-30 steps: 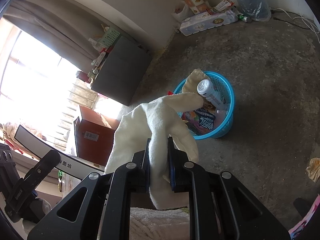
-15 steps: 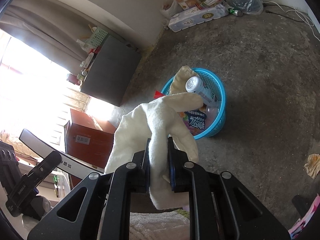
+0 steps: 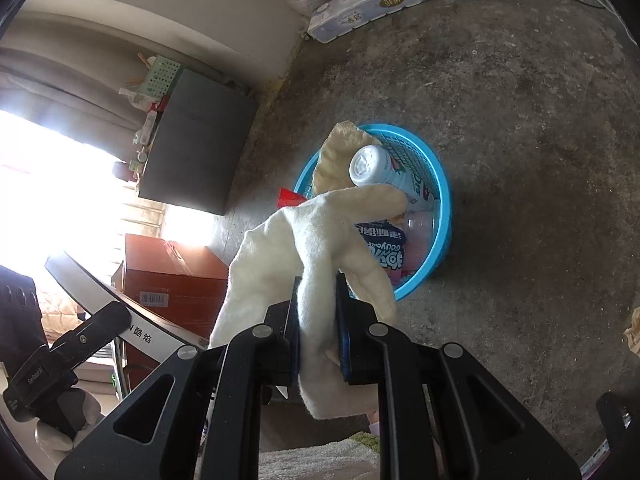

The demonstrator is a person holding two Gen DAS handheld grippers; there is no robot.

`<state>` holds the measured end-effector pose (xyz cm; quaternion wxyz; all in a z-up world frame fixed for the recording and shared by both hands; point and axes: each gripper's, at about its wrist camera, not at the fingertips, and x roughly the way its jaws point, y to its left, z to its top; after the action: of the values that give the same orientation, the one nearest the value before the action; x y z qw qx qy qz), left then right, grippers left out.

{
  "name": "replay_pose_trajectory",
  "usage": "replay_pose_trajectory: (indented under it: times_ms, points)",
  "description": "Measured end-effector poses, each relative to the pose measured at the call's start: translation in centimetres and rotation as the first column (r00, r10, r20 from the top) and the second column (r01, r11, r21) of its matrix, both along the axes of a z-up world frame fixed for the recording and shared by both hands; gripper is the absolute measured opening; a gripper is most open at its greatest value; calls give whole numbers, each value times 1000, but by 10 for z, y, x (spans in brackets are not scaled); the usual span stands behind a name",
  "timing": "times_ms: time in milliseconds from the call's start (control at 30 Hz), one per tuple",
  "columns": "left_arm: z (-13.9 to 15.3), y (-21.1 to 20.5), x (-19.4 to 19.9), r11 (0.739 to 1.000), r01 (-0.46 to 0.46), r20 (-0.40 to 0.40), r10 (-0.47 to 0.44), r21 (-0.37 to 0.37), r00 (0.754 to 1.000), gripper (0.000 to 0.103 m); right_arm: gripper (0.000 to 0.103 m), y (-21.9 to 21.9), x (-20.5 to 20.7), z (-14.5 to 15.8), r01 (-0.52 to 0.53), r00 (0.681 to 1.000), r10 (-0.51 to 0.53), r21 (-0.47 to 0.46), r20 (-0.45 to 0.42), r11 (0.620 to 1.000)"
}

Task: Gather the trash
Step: 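Carry the CABLE box and glove over the blue basket, then open both tools to drop the box and glove into the basket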

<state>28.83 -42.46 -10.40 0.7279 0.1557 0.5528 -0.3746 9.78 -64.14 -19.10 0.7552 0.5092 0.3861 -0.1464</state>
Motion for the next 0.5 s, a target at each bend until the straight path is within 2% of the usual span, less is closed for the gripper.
replay_pose_trajectory:
  times_ms: [100,167,333,500]
  points:
    - [-11,-34,9,999,43,-12,-43,2,999,83,24,-19,25,-14,22,1000,-22,5,-15,1000]
    - [-24,-54,17,999,48,-39,-48,2,998,83,49,-31,41,-28,25,1000,-25,23,-7,999]
    - [-44,-67,29,999,-19,-104,14,-44,994,83,50,-48,54,-51,75,996,-74,29,-47,997]
    - [-44,-72,22,995,12,-112,-23,-95,993,83,50,-49,45,-55,88,995,-87,27,-42,996]
